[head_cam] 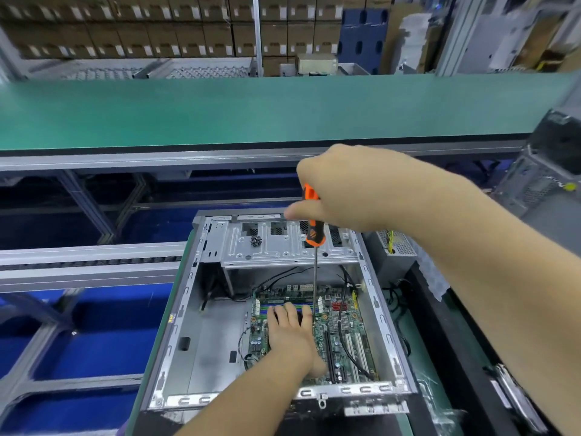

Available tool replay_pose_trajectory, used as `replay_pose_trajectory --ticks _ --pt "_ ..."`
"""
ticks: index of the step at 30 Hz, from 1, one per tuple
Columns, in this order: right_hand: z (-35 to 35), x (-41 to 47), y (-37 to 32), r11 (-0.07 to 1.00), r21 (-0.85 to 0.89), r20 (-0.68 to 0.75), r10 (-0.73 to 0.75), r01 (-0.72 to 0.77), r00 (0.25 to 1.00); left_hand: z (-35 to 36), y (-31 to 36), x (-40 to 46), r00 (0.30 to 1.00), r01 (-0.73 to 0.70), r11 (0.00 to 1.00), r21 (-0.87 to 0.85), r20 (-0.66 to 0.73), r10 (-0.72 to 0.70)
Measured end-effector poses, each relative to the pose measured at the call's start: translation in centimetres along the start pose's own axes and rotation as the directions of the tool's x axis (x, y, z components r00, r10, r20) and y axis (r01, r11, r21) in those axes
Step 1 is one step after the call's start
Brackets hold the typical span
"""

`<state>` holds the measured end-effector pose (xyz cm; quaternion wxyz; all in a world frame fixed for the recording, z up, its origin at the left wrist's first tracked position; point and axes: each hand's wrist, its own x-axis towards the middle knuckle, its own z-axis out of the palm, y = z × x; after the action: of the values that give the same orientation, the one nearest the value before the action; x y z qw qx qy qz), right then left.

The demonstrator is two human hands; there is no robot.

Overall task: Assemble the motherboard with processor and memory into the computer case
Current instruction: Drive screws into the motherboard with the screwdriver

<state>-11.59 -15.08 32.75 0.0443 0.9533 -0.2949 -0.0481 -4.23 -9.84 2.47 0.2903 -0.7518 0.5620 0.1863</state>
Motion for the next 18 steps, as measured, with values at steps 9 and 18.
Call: replay_pose_trajectory --ticks 9,18 --pt "0.1 0.1 1.3 0.997 0.076 -0.043 -0.014 0.017 0.999 -0.2 0.2 0.3 1.000 -0.002 1.000 0.006 0.029 0.001" --pt "0.5 0.4 0.3 0.998 -0.057 -0.063 0.011 -0.015 0.998 -0.1 0.0 0.5 0.998 -0.005 0.999 -0.043 0.055 0.007"
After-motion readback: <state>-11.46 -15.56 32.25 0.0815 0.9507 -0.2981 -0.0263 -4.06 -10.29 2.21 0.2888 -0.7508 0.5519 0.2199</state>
